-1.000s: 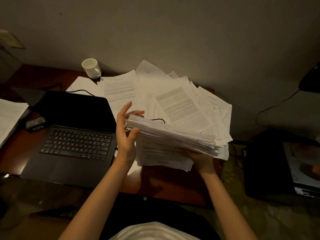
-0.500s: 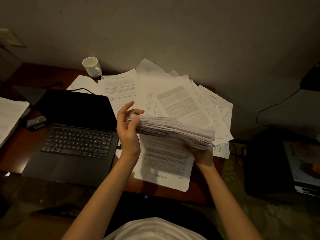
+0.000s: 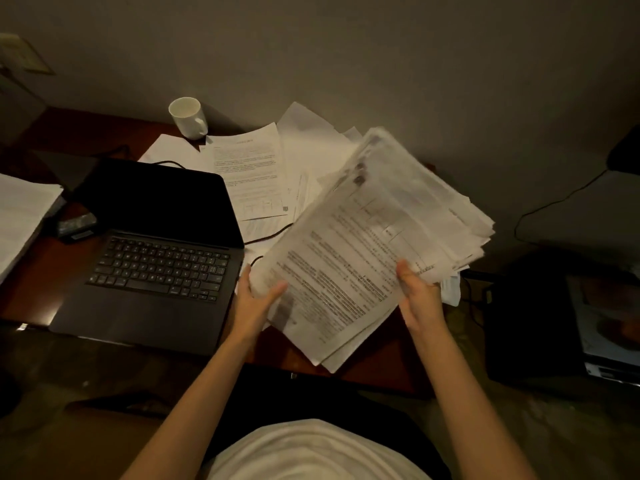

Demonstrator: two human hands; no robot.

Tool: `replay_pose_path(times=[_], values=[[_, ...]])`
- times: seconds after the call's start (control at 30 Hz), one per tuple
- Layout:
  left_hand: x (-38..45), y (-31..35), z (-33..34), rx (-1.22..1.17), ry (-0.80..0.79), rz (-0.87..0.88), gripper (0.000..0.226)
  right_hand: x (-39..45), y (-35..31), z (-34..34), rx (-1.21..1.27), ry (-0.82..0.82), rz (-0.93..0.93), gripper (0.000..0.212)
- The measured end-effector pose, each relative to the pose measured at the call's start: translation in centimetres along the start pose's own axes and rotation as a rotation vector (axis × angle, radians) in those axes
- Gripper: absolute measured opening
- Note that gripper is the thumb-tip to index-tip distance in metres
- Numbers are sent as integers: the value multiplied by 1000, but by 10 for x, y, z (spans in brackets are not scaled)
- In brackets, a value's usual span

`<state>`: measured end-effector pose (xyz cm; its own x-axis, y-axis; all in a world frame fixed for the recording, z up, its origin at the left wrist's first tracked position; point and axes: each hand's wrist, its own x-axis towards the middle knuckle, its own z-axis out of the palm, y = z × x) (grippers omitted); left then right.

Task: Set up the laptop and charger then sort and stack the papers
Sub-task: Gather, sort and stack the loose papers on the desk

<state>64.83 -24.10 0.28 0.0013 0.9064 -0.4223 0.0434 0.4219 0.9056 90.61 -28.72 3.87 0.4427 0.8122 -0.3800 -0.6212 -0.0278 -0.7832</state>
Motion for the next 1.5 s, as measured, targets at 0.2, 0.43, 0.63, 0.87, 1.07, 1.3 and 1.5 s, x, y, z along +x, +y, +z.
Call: replay_pose_path(times=[0.2,0.43,0.63,0.87,1.07,1.3,1.5], values=[[-3,-18,4,-573,-229,-260,82,-3,2,0,106,-169,271,52],[-8,-33,-1,-685,-335,-466,93,-19,40,-17,183,101,515,35],[-6,-50,-3,-446,-194,-625,39,-37,91,-39,182,297,672,40],[2,-65,-3,-225,-120,-585,46,-23,67,-65,-335,509,773,46],[10,-69,2,-149,-77,-565,45,26,40,-73,-1286,587,12,71],[12,-57,16,-270,-279,-542,54,58,38,-72,-1138,319,285,65],[18,-56,9,-7,-212,-517,52,48,30,-88,-1293,105,449,56]])
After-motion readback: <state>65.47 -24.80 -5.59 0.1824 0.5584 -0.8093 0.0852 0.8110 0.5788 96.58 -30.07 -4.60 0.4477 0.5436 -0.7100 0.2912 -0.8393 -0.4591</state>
